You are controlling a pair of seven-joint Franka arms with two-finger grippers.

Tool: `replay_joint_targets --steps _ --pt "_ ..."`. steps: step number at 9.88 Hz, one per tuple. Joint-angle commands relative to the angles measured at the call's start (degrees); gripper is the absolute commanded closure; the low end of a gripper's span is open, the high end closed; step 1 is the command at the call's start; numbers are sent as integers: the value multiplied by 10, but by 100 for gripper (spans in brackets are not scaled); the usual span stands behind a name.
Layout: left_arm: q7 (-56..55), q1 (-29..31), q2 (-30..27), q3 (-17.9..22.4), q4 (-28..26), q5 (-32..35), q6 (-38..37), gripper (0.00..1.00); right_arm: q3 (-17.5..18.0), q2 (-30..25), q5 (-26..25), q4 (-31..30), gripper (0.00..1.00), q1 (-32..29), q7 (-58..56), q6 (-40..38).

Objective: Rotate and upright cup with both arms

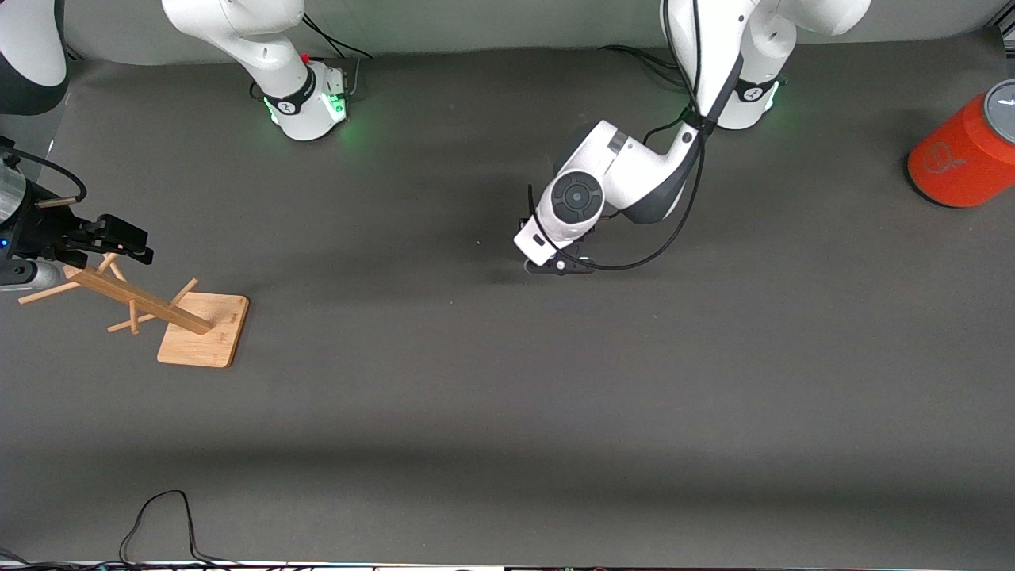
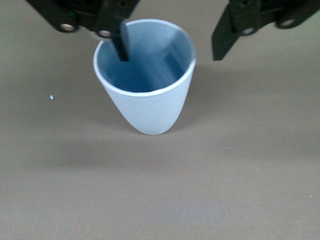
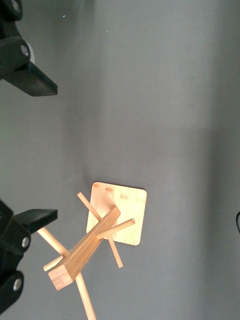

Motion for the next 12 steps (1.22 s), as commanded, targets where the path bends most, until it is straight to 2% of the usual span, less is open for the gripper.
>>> replay_joint_targets --steps 1,2,4,6,8,10,12 --pt "-11 -2 -25 11 29 37 -79 0 -6 -3 10 -2 0 5 -6 -1" --pt "-5 22 -36 19 56 51 -117 0 -6 -3 10 -1 0 5 -6 -1" --pt "51 93 -83 21 62 53 -137 0 -6 -3 10 -1 0 5 -6 -1" --pt "76 161 -143 21 63 137 -184 0 -6 -3 10 -1 0 5 -6 -1" --pt "135 233 -196 21 63 165 -218 0 -6 -3 10 -1 0 5 -6 -1" --pt "232 312 -242 21 58 162 -250 0 -6 -3 11 -1 0 5 -6 -1" --pt "241 350 -276 22 49 161 -263 0 -6 -2 11 -1 0 5 -6 -1"
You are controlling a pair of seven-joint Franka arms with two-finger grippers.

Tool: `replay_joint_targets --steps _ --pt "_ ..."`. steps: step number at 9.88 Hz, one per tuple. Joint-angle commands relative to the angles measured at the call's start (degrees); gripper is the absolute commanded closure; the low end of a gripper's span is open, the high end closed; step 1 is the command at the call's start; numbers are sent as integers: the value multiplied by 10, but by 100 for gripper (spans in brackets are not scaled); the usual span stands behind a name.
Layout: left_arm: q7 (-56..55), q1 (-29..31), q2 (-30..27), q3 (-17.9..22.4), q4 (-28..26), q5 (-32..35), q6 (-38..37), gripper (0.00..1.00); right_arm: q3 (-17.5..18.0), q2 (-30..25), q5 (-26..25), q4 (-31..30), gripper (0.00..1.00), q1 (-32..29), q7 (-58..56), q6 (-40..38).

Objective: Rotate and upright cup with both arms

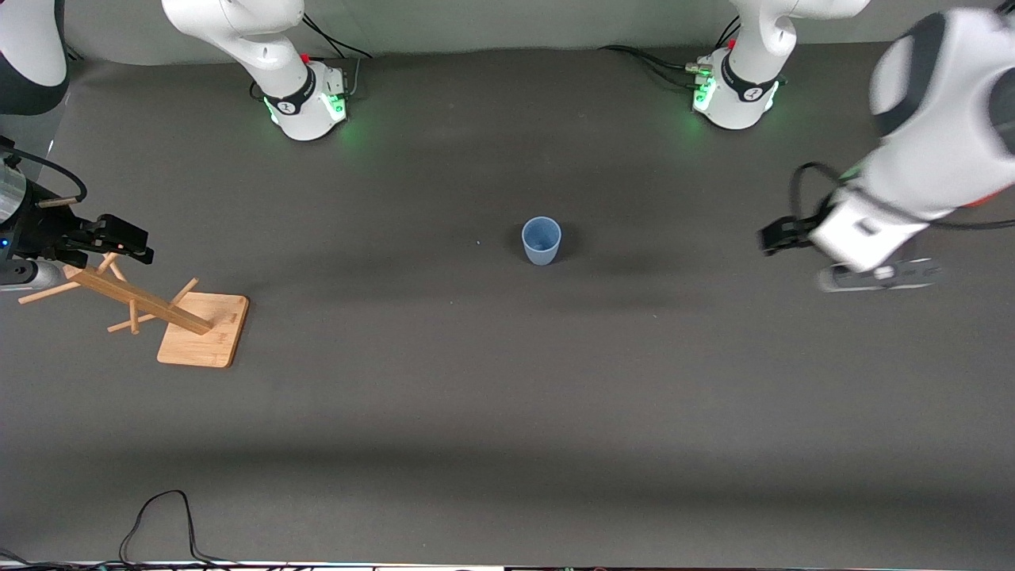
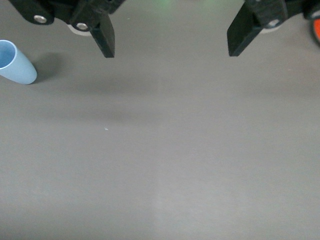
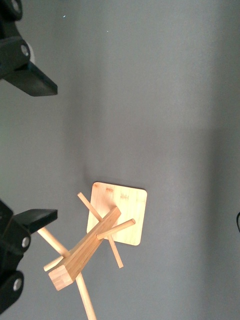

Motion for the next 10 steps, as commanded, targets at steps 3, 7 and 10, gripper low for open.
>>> replay_joint_targets --steps 3,7,10 --pt "90 67 -64 -9 -43 3 -17 0 -5 -3 11 -1 0 4 -6 -1" --pt "127 68 -71 -7 -38 17 3 0 -5 -2 11 0 0 4 -6 0" --pt "132 64 -68 0 -31 17 -1 0 -5 -2 11 0 0 4 -6 0"
